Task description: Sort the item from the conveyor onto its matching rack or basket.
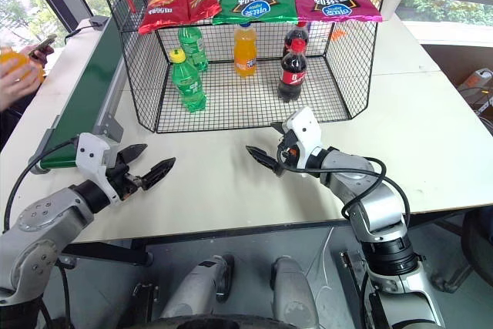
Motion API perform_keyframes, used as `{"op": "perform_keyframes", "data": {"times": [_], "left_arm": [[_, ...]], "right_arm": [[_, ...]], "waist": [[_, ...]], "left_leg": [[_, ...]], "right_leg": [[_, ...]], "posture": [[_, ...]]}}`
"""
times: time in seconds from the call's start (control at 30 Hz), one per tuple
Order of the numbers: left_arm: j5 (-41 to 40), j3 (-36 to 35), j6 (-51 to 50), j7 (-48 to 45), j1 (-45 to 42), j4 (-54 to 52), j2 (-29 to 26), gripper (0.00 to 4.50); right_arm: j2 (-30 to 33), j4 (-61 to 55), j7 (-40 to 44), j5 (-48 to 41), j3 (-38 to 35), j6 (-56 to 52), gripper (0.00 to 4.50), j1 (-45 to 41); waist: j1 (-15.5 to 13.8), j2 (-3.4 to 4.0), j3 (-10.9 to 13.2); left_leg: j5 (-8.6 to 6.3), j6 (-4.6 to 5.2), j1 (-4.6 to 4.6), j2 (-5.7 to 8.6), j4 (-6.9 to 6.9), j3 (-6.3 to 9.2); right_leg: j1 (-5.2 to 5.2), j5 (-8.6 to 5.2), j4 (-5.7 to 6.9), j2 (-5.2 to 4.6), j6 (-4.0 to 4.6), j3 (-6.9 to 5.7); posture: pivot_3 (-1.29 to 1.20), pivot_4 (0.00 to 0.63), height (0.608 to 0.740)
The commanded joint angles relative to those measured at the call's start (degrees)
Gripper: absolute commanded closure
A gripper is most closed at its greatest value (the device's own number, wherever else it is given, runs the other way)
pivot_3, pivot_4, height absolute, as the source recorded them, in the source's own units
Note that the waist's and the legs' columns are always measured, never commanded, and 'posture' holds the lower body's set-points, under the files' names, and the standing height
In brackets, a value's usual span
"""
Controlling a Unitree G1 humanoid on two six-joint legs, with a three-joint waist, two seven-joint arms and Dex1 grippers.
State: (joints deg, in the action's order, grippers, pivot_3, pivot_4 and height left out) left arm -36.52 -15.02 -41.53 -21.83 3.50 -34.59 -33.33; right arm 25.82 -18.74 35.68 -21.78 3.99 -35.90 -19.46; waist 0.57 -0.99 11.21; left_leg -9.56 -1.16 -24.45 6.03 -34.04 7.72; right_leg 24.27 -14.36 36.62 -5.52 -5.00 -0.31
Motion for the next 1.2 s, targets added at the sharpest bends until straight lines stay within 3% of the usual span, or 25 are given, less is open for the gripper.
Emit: {"op": "perform_keyframes", "data": {"times": [0.03,0.27,0.57,0.83,1.2], "left_arm": [[-1.5,-3.3,-0.7,0.4,-0.6,-2.2,-0.9,0.21],[-5.6,-15.9,0.2,-3.3,2.2,0.7,-3.8,0.21],[-5.7,-29.2,0.8,-5.4,3.3,12.4,-7.8,0.21],[-3.0,-29.8,2.4,-4.2,2.6,17.2,-7.6,0.21],[-2.8,-29.1,2.7,-3.0,-0.1,19.5,-6.9,0.21]], "right_arm": [[0.7,-3.0,1.2,-1.2,-0.8,0.6,0.00,-0.2],[2.2,-4.1,4.2,-3.2,-1.0,0.0,0.00,-1.0],[2.2,-5.4,8.4,-6.0,0.1,1.1,0.00,-4.4],[4.1,-6.8,13.7,-6.4,2.4,2.8,0.00,-5.8],[4.3,-7.1,13.4,-5.8,3.4,3.0,0.00,-5.7]], "waist": [[0.0,0.00,0.0],[0.1,0.00,0.0],[0.1,0.00,0.0],[0.0,-0.01,0.0],[0.0,-0.01,0.0]], "left_leg": [[0.00,0.00,0.00,0.00,0.00,0.00],[0.00,0.00,0.00,-0.01,0.00,0.00],[-0.08,-0.12,0.00,-0.02,0.00,0.00],[-0.09,-0.13,-0.01,-0.02,0.00,0.00],[-0.09,-0.13,-0.01,-0.02,0.02,0.00]], "right_leg": [[0.00,0.00,0.00,0.00,0.00,0.00],[0.02,-0.01,0.00,0.00,0.01,0.00],[0.02,-0.01,-0.01,-0.01,0.01,0.00],[-0.02,-0.01,-0.08,-0.03,0.01,0.00],[0.01,0.00,-0.09,-0.03,0.02,0.01]], "posture": [[0.00,0.150,0.739],[0.00,0.150,0.739],[0.00,0.150,0.739],[0.00,0.150,0.739],[0.00,0.150,0.739]]}}
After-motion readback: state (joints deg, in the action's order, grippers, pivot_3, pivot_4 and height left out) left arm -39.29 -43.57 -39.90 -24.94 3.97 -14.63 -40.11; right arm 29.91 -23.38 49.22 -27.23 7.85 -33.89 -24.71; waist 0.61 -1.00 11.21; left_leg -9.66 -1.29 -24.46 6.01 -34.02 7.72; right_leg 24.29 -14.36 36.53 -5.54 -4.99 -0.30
